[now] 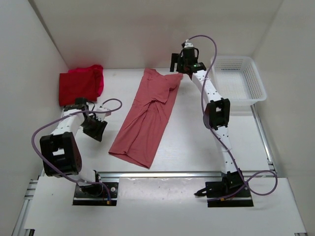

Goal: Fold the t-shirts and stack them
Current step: Rotate the tshirt 90 degrees

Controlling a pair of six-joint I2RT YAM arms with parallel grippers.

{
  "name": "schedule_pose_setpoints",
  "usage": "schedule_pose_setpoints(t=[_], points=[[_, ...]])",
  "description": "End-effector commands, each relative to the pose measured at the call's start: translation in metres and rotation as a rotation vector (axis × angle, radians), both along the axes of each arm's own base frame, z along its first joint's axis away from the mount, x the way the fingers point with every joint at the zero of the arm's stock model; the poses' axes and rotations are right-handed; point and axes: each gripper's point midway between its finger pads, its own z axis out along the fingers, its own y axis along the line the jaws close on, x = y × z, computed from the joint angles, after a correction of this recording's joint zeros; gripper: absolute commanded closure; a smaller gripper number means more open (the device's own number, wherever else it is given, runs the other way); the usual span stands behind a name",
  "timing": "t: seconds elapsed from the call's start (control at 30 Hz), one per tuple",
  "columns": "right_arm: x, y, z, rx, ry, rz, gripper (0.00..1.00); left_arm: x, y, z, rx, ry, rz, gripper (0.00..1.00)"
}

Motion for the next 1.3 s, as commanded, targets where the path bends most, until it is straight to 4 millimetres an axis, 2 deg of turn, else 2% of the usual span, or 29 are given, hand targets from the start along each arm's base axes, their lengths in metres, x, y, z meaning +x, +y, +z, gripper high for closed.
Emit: schedule_pose_setpoints(t=[0.0, 0.07, 0.1, 0.17, 0.2, 0.23, 0.27, 0.3, 0.33, 0.37, 0.4, 0.43, 0.5, 0.53, 0.57, 0.6, 0.67, 0.73, 0.77, 0.83, 0.9, 0.97, 1.0, 1.13, 1.2, 1.27], points=[[0.015, -0.028, 0.098, -0.083, -0.234, -0.048, 0.13, 0.015, -0.031, 0.014, -0.09, -0.035, -0.021, 0.45], [-0.001, -0.046, 0.134, -0.162, -0.253, -0.075, 0.08, 0.011, -0.04, 0.012, -0.12, -0.022, -0.019, 0.44], [-0.014, -0.054, 0.13, -0.207, -0.201, -0.101, 0.06, 0.012, -0.046, 0.013, -0.127, -0.033, -0.029, 0.45], [-0.048, -0.07, 0.163, -0.263, -0.18, -0.145, 0.04, 0.006, -0.052, 0.01, -0.129, -0.023, -0.031, 0.45], [-0.066, -0.074, 0.156, -0.311, -0.128, -0.16, 0.03, 0.006, -0.051, 0.011, -0.118, -0.038, -0.03, 0.45], [-0.089, -0.08, 0.162, -0.345, -0.101, -0.156, 0.03, 0.003, -0.052, 0.007, -0.109, -0.037, -0.046, 0.45], [-0.117, -0.083, 0.179, -0.376, -0.11, -0.155, 0.03, 0.0, -0.055, 0.009, -0.112, -0.049, -0.048, 0.45], [-0.144, -0.081, 0.22, -0.384, -0.193, -0.147, 0.03, -0.001, -0.056, 0.01, -0.112, -0.061, -0.052, 0.45], [-0.162, -0.073, 0.193, -0.473, -0.16, -0.091, 0.02, -0.002, -0.058, 0.013, -0.126, -0.075, -0.047, 0.45], [-0.195, -0.079, 0.198, -0.529, -0.18, -0.046, 0.01, -0.003, -0.059, 0.013, -0.135, -0.078, -0.039, 0.45], [-0.226, -0.072, 0.234, -0.52, -0.295, -0.036, 0.01, -0.001, -0.059, 0.017, -0.15, -0.096, -0.02, 0.44], [-0.248, -0.063, 0.202, -0.575, -0.264, 0.017, 0.0, 0.001, -0.063, 0.019, -0.175, -0.113, -0.015, 0.44], [-0.3, -0.061, 0.187, -0.457, -0.227, 0.065, 0.01, 0.005, -0.063, 0.023, -0.194, -0.142, 0.03, 0.44], [-0.322, -0.052, 0.146, -0.356, -0.091, 0.084, 0.01, 0.007, -0.06, 0.023, -0.181, -0.165, 0.055, 0.44], [-0.34, -0.049, 0.121, -0.272, -0.002, 0.061, 0.01, 0.006, -0.057, 0.022, -0.171, -0.164, 0.088, 0.44], [-0.361, -0.035, 0.101, -0.242, 0.071, 0.119, 0.01, 0.007, -0.057, 0.019, -0.165, -0.172, 0.121, 0.43], [-0.402, -0.008, 0.046, -0.166, 0.235, 0.129, 0.01, 0.009, -0.052, 0.019, -0.145, -0.196, 0.15, 0.43], [-0.436, 0.037, 0.022, -0.054, 0.312, 0.204, 0.03, 0.004, -0.059, 0.019, -0.164, -0.19, 0.138, 0.43], [-0.448, 0.044, 0.005, -0.022, 0.372, 0.175, 0.05, -0.001, -0.061, 0.018, -0.168, -0.181, 0.13, 0.43], [-0.473, 0.08, -0.006, 0.03, 0.409, 0.229, 0.05, -0.004, -0.064, 0.019, -0.162, -0.187, 0.131, 0.42], [-0.49, 0.102, -0.026, 0.003, 0.481, 0.246, 0.07, -0.011, -0.064, 0.013, -0.165, -0.171, 0.163, 0.42], [-0.506, 0.124, -0.029, -0.038, 0.51, 0.293, 0.02, -0.013, -0.061, 0.012, -0.163, -0.177, 0.186, 0.43], [-0.506, 0.134, -0.033, -0.052, 0.525, 0.295, 0.01, -0.013, -0.059, 0.014, -0.159, -0.183, 0.192, 0.43], [-0.517, 0.148, -0.046, -0.113, 0.584, 0.304, 0.01, -0.018, -0.059, 0.014, -0.159, -0.189, 0.199, 0.42], [-0.513, 0.152, -0.049, -0.11, 0.613, 0.273, 0.01, -0.017, -0.059, 0.017, -0.158, -0.201, 0.196, 0.42], [-0.515, 0.143, -0.064, -0.159, 0.676, 0.246, 0.01, -0.017, -0.061, 0.017, -0.157, -0.203, 0.189, 0.42]])
